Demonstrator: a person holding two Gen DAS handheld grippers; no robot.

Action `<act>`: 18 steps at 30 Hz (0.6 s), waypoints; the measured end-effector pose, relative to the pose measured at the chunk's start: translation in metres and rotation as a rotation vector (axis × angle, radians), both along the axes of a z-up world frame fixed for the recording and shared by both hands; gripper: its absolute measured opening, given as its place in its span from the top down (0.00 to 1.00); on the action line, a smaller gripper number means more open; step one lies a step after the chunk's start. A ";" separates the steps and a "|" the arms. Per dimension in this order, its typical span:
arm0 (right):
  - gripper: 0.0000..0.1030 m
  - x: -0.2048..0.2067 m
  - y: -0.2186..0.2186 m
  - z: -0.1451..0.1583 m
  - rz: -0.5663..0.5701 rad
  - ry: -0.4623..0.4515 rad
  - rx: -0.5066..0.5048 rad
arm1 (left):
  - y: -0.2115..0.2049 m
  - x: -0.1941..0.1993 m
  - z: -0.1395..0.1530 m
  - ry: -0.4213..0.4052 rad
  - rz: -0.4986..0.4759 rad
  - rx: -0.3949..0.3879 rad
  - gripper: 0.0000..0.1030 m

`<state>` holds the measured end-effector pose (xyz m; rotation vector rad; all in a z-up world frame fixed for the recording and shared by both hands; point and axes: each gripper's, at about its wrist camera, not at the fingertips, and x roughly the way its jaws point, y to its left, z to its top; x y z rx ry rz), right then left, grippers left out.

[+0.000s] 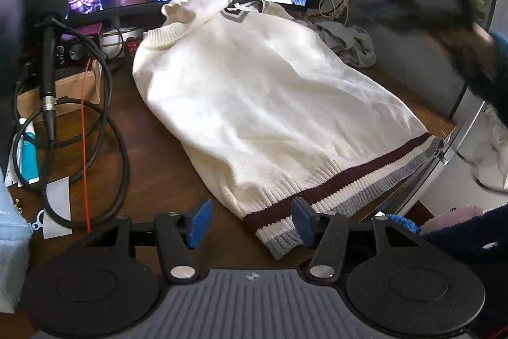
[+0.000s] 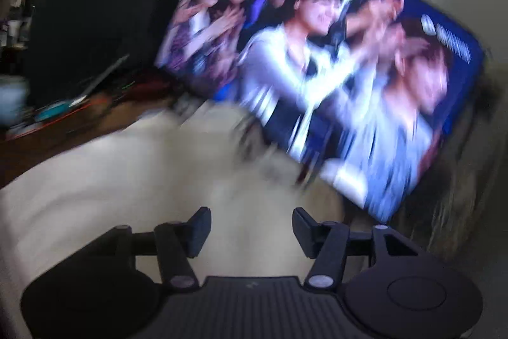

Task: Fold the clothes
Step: 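Grasp the striped hem with the left tool while the right tool holds the shoulder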

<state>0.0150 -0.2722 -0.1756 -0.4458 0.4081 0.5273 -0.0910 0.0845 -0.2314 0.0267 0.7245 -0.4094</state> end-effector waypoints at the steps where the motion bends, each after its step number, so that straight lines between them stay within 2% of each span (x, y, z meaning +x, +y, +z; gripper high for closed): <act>1: 0.47 -0.023 -0.010 -0.011 -0.008 0.039 0.012 | 0.000 0.002 -0.002 0.007 0.006 0.005 0.48; 4: 0.48 -0.063 -0.034 -0.040 -0.138 0.135 0.090 | 0.001 0.008 -0.007 0.037 0.027 0.001 0.48; 6: 0.51 -0.076 -0.048 -0.052 -0.189 0.192 0.217 | 0.002 0.009 -0.009 0.043 0.041 -0.005 0.48; 11: 0.55 -0.109 -0.084 -0.084 -0.313 0.333 0.536 | 0.006 0.005 -0.007 0.058 0.062 -0.059 0.55; 13: 0.64 -0.123 -0.098 -0.096 -0.361 0.389 0.664 | 0.008 0.003 -0.006 0.069 0.067 -0.094 0.60; 16: 0.68 -0.112 -0.091 -0.104 -0.356 0.411 0.683 | 0.005 0.000 -0.005 0.063 0.075 -0.127 0.60; 18: 0.68 -0.106 -0.075 -0.106 -0.353 0.399 0.594 | -0.001 0.000 -0.006 0.052 0.076 -0.102 0.60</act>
